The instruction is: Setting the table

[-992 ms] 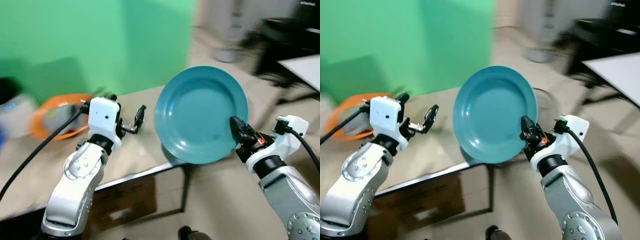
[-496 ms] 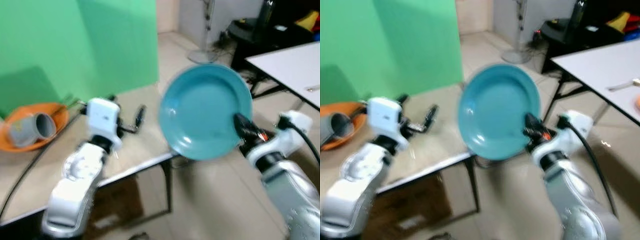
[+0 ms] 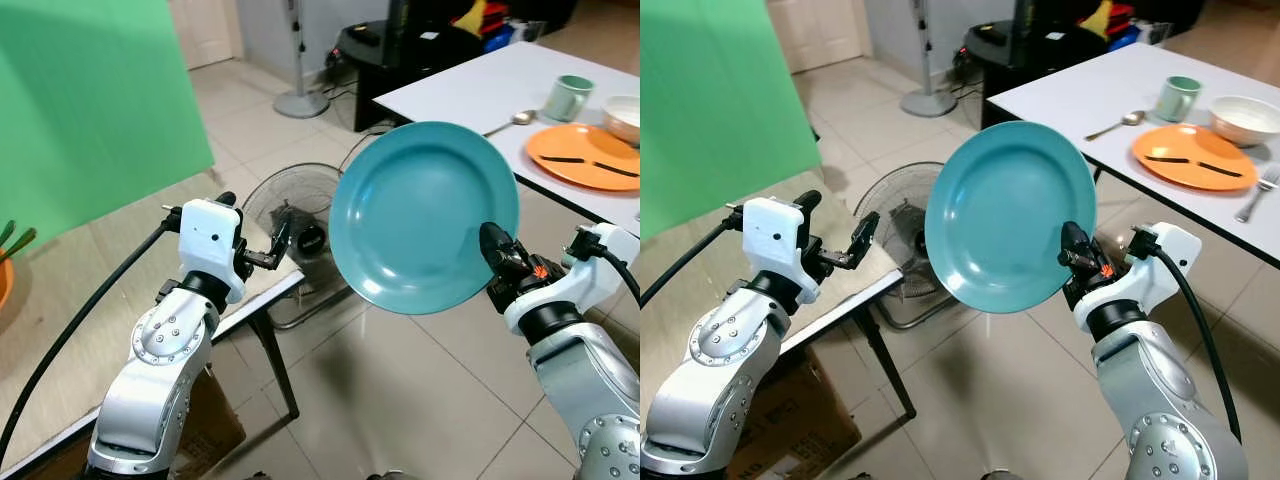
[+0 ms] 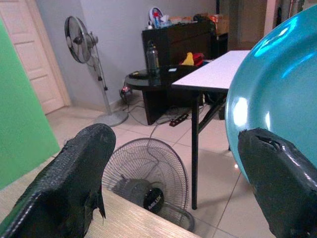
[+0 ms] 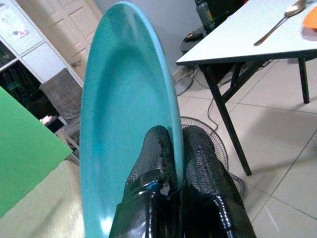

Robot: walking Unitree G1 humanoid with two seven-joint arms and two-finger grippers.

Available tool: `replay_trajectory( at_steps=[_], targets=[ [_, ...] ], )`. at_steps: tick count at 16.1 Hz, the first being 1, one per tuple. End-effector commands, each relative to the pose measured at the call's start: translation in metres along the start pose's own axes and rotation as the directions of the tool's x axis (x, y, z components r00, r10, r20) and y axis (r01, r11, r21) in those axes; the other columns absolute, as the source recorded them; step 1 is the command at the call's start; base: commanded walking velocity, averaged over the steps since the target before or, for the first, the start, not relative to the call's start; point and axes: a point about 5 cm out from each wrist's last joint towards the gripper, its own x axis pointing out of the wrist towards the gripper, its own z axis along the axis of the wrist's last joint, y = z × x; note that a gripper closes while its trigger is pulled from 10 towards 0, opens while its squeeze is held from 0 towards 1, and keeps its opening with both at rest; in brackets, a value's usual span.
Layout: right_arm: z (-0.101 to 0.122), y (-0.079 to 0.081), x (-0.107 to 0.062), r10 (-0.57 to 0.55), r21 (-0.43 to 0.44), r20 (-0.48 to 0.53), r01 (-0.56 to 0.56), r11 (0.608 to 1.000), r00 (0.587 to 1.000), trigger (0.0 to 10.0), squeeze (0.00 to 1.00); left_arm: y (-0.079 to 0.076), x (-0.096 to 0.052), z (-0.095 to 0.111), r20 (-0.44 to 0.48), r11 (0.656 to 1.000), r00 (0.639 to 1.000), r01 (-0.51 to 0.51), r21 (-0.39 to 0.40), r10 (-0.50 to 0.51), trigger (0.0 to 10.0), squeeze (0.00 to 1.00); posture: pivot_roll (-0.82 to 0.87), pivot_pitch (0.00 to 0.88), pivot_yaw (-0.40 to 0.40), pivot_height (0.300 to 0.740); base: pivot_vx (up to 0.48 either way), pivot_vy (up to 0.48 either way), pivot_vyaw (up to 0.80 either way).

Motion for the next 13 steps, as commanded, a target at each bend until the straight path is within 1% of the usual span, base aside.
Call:
replay_trajectory(
  at_steps=[1, 3, 5, 6, 10, 13],
  targets=[
    [0.0047, 0.0047, 0.0017, 0.025, 0.012, 0.029, -0.025, 1.0, 0.999, 10.0, 0.0, 0.0029, -0.0007, -0.0011, -0.007, 1.0, 1.0, -0.008, 0.012, 0.008, 10.0, 0.0, 0.06, 0.0, 0.053, 0.74, 0.0, 0.0, 0.0],
    [0.0052, 0.0028, 0.0013, 0.01, 0.012, 0.031, -0.011, 1.0, 0.999, 10.0, 0.0, 0.0022, -0.0003, -0.0014, -0.006, 1.0, 1.0, -0.005, 0.011, 0.005, 10.0, 0.0, 0.05, 0.0, 0.055, 0.74, 0.0, 0.0, 0.0],
    [0.0063, -0.0013, 0.001, -0.023, 0.009, 0.035, 0.023, 1.0, 0.999, 10.0, 0.0, 0.0011, 0.0002, -0.0036, -0.011, 1.0, 1.0, -0.006, 0.009, 0.006, 10.0, 0.0, 0.05, 0.0, 0.055, 0.74, 0.0, 0.0, -0.8],
    [0.0072, -0.0043, 0.0007, -0.044, 0.001, 0.035, 0.044, 0.999, 0.998, 10.0, 0.0, 0.0011, -0.0004, -0.006, -0.015, 1.0, 1.0, -0.014, 0.007, 0.014, 10.0, 0.0, 0.04, 0.0, 0.054, 0.74, 0.0, 0.0, 0.0],
    [0.0067, -0.004, 0.0007, -0.039, -0.012, 0.025, 0.039, 0.999, 0.999, 10.0, 0.0, 0.0007, 0.0004, -0.0058, -0.015, 1.0, 1.0, -0.015, 0.007, 0.015, 10.0, 0.0, 0.04, 0.0, 0.052, 0.74, 0.0, 0.0, 0.0],
    [0.0045, -0.0025, 0.0009, -0.033, -0.025, 0.007, 0.033, 0.999, 0.999, 10.0, 0.0, 0.0006, 0.0001, -0.0072, -0.02, 1.0, 1.0, -0.017, 0.016, 0.017, 10.0, 0.0, 0.04, 0.0, 0.05, 0.74, 0.0, 0.0, -0.8]
  ],
)
